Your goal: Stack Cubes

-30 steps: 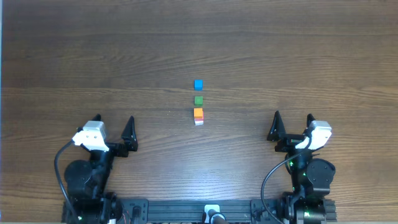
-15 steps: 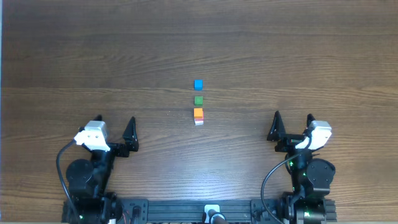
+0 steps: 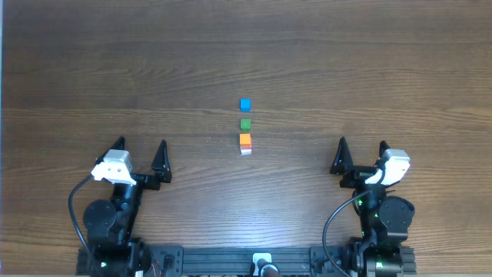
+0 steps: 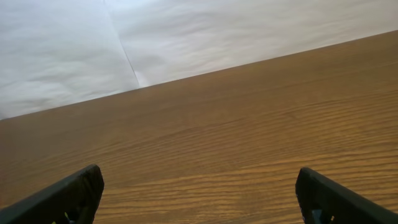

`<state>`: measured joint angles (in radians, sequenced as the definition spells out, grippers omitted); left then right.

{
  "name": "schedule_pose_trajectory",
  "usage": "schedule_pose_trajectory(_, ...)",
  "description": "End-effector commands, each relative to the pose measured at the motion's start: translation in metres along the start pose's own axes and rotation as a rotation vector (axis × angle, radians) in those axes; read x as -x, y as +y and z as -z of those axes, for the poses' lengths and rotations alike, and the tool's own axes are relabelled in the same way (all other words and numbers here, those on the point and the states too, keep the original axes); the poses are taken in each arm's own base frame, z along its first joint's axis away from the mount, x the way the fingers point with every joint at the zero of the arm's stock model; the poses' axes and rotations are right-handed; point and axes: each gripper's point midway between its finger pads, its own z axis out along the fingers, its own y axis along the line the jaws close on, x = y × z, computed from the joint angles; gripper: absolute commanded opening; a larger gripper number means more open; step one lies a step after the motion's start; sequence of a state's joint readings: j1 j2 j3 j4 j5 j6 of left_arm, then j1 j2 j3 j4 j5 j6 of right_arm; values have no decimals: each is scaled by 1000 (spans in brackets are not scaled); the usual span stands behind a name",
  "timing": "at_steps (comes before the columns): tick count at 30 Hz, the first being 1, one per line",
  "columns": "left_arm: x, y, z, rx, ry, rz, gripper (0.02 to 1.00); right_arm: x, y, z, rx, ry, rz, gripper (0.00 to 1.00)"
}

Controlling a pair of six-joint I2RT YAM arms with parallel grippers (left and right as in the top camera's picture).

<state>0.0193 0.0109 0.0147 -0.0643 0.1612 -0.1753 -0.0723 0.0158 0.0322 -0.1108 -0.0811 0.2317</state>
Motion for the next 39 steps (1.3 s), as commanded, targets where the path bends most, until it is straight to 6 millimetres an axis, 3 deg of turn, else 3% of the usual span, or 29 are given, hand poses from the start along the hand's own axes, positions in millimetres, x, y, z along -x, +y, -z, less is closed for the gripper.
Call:
schedule_pose_trajectory(1, -2, -2, 0, -10, -2, -15, 1000, -2, 2, 0, 14, -1, 1, 993)
schedule_pose_trajectory(14, -2, -2, 0, -10, 0, -15, 998, -2, 2, 0, 14, -1, 1, 991)
schedule_pose_trajectory(18, -2, -2, 0, -10, 1, -15, 998, 13, -1, 0, -10, -62, 5, 993)
schedule_pose_trajectory(20, -2, -2, 0, -10, 1, -15, 1000, 14, 5, 1, 25, -65, -4, 993)
schedule_pose_trajectory(24, -2, -2, 0, -10, 1, -15, 1000, 11, 42, 7, 234, -16, -17, 993)
schedule_pose_trajectory(26, -2, -2, 0, -10, 1, -14, 1000, 14, 49, 11, 267, 2, -39, 993)
schedule_pose_trajectory(28, -2, -2, 0, -10, 1, -15, 1000, 25, 53, 15, 274, -3, -35, 991)
schedule_pose_trajectory(35, -2, -2, 0, -10, 1, -15, 1000, 92, 77, 39, 318, -27, 41, 993)
schedule_pose_trajectory(39, -2, -2, 0, -10, 1, -15, 1000, 117, 88, 37, 332, 60, 108, 991)
